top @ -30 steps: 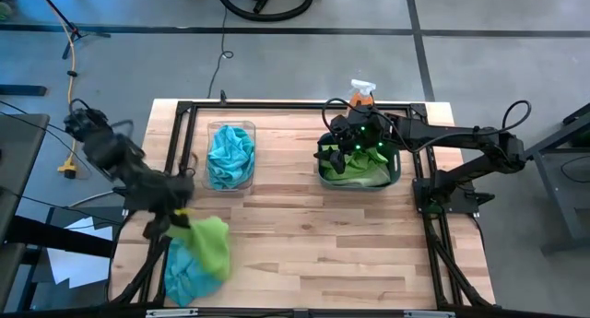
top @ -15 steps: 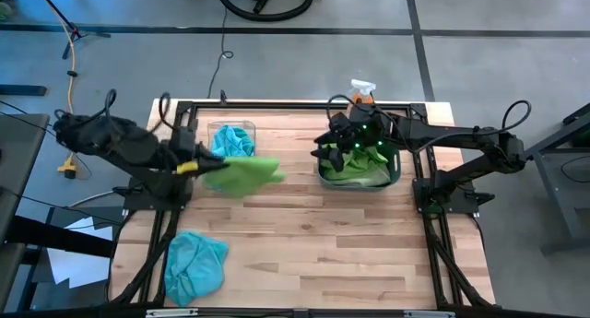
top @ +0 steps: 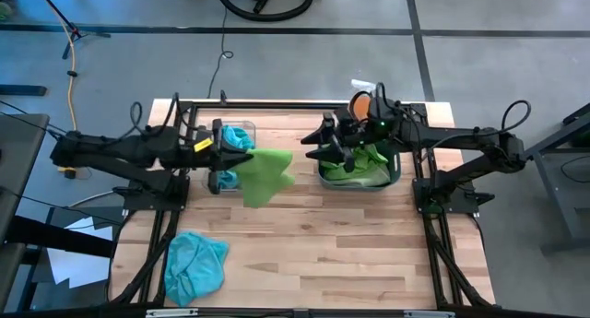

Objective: Sort microfiber towel by color & place in baskets
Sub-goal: Put the green microfiber towel into the blue bin

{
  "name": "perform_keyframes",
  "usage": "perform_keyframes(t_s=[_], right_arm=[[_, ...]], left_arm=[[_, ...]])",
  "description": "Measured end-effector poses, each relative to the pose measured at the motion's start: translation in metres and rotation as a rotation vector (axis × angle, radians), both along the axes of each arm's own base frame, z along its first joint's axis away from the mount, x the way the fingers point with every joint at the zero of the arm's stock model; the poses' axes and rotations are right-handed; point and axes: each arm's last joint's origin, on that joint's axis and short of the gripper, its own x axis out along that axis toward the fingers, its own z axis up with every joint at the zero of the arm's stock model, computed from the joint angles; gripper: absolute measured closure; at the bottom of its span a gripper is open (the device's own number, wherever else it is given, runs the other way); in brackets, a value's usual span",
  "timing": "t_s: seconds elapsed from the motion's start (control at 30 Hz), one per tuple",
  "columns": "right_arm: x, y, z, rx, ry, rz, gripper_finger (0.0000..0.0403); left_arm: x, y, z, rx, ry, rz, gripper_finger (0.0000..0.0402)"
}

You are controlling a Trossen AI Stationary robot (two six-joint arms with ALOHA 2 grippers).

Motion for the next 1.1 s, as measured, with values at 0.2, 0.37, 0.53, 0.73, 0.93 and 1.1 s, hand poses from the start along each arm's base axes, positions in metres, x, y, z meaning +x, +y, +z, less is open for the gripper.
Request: perform_keyframes(t_s=[0.2,0.37,0.53,0.73,0.93,1.1], right_arm=[[0.003,0.015,0.002,-0.095,-0.049,-0.075,0.0164],[0.005,0.023,0.002,-0.227,-0.064,-0.234,0.0164],[0.005,0.029,-0.002,-0.290,-0.027,-0.267,0.0164],[0.009,0.030,-0.009,-0.297,0.021,-0.267,0.0164],[0.033,0.029,-0.007,-0.372,0.137,-0.241,0.0164],[0.056,0.028,-0.005,-0.404,0.227,-0.203,0.0164]], left_arm=[[0.013,0.007,-0.015,-0.005,-0.039,-0.014,0.0401],[0.028,0.010,-0.021,-0.004,-0.026,-0.061,0.0401],[0.038,0.016,-0.024,0.004,-0.035,-0.076,0.0401],[0.043,0.023,-0.025,0.000,-0.049,-0.097,0.0401],[0.046,0.025,-0.028,-0.002,-0.036,-0.098,0.0401],[0.046,0.025,-0.028,-0.002,-0.034,-0.099,0.0401]])
